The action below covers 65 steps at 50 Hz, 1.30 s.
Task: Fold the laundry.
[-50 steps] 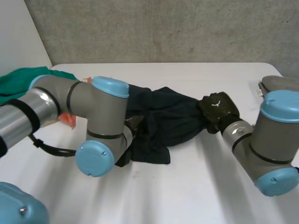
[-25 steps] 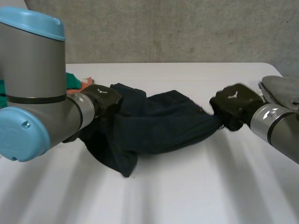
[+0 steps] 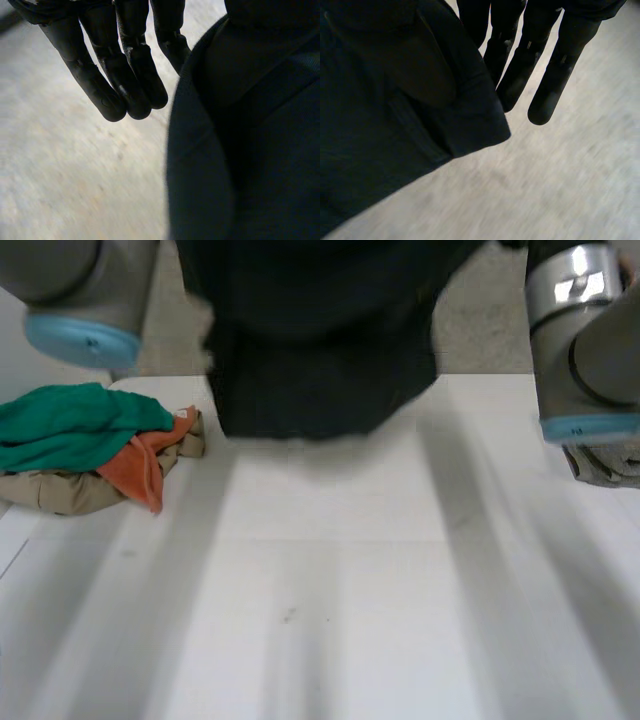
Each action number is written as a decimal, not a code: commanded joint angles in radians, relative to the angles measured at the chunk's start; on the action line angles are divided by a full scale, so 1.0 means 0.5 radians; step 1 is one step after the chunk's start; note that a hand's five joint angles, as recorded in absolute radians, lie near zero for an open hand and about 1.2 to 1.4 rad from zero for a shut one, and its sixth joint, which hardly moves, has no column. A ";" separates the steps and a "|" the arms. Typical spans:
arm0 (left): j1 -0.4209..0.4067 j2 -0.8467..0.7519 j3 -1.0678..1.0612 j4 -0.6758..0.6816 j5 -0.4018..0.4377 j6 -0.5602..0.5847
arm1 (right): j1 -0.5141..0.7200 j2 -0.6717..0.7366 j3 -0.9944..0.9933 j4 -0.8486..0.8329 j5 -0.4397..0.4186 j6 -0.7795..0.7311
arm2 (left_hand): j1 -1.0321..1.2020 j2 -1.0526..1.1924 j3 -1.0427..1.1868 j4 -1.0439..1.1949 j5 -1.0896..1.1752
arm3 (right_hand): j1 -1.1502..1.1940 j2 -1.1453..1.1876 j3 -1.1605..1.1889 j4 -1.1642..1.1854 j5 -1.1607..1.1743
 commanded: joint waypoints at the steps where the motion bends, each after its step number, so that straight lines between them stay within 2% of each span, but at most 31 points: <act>1: 0.090 0.094 -0.289 -0.150 0.081 -0.356 | 0.057 -0.058 0.108 0.189 -0.112 -0.096 | 0.510 0.400 0.415 0.400 0.438 | 0.568 0.444 0.417 0.406 0.413; 6: 0.151 0.115 -0.721 -0.251 0.158 -0.433 | 0.051 -0.049 0.319 0.496 -0.125 -0.136 | 0.510 0.400 0.415 0.400 0.438 | 0.568 0.444 0.417 0.406 0.413; 11: 0.133 0.100 -1.224 -0.254 0.250 -0.377 | 0.035 -0.009 0.653 0.757 -0.131 -0.197 | 0.441 0.331 0.346 0.331 0.369 | 0.568 0.444 0.417 0.406 0.413; 12: 0.115 0.079 -1.362 -0.254 0.274 -0.332 | 0.035 0.015 0.766 0.812 -0.128 -0.222 | 0.248 0.139 0.153 0.138 0.176 | 0.568 0.444 0.417 0.406 0.413; 15: 0.093 0.026 -1.544 -0.254 0.293 -0.233 | 0.045 0.071 0.917 0.852 -0.131 -0.262 | 0.082 -0.027 -0.013 -0.027 0.010 | 0.568 0.444 0.417 0.406 0.413; 19: 0.056 -0.029 -1.743 -0.279 0.226 -0.019 | 0.048 0.141 1.095 0.849 -0.131 -0.357 | -0.609 -0.718 -0.704 -0.718 -0.680 | 0.568 0.444 0.417 0.406 0.413; 22: 0.038 0.005 -1.799 -0.303 0.149 0.061 | 0.041 0.138 1.166 0.846 -0.134 -0.403 | -0.951 -1.060 -1.045 -1.060 -1.022 | 0.568 0.444 0.417 0.406 0.413; 25: 0.019 0.121 -1.866 -0.316 0.088 0.080 | 0.032 0.092 1.209 0.858 -0.134 -0.385 | -1.362 -1.471 -1.457 -1.471 -1.434 | 0.568 0.444 0.417 0.406 0.413; 30: 0.016 0.369 -2.010 -0.303 0.075 0.022 | 0.017 -0.018 1.274 0.873 -0.131 -0.320 | -1.615 -1.724 -1.710 -1.724 -1.687 | 0.568 0.444 0.417 0.406 0.413; 34: 0.016 0.578 -2.188 -0.294 0.066 -0.064 | 0.011 -0.052 1.307 0.874 -0.122 -0.256 | -1.598 -1.707 -1.693 -1.707 -1.670 | 0.568 0.444 0.417 0.406 0.413; 37: 0.007 0.692 -2.369 -0.294 0.066 -0.113 | -0.011 -0.064 1.307 0.877 -0.112 -0.182 | -1.428 -1.537 -1.523 -1.537 -1.500 | 0.568 0.444 0.417 0.406 0.413; 42: 0.001 0.692 -2.593 -0.288 0.026 -0.144 | -0.044 -0.104 1.262 0.947 -0.094 0.029 | -0.678 -0.787 -0.773 -0.787 -0.750 | 0.568 0.444 0.417 0.406 0.413; 45: 0.013 0.658 -2.633 -0.294 0.020 -0.150 | -0.047 -0.144 1.234 0.999 -0.094 0.100 | -0.436 -0.545 -0.530 -0.545 -0.507 | 0.568 0.444 0.417 0.406 0.413; 48: 0.010 0.594 -2.639 -0.285 0.032 -0.159 | -0.041 -0.184 1.212 1.061 -0.091 0.158 | -0.487 -0.597 -0.582 -0.597 -0.559 | 0.568 0.444 0.417 0.406 0.413; 51: 0.016 0.493 -2.597 -0.251 0.087 -0.181 | -0.017 -0.187 1.203 1.094 -0.091 0.180 | -0.910 -1.019 -1.004 -1.019 -0.981 | 0.568 0.444 0.417 0.406 0.413; 56: 0.004 0.330 -2.419 -0.193 0.149 -0.233 | 0.014 -0.190 1.209 1.119 -0.091 0.180 | -1.210 -1.319 -1.305 -1.319 -1.282 | 0.568 0.444 0.417 0.406 0.413; 65: -0.076 -0.010 -1.992 -0.297 0.042 -0.239 | 0.008 -0.211 1.215 1.119 -0.091 0.180 | -1.369 -1.478 -1.463 -1.478 -1.440 | 0.568 0.444 0.417 0.406 0.413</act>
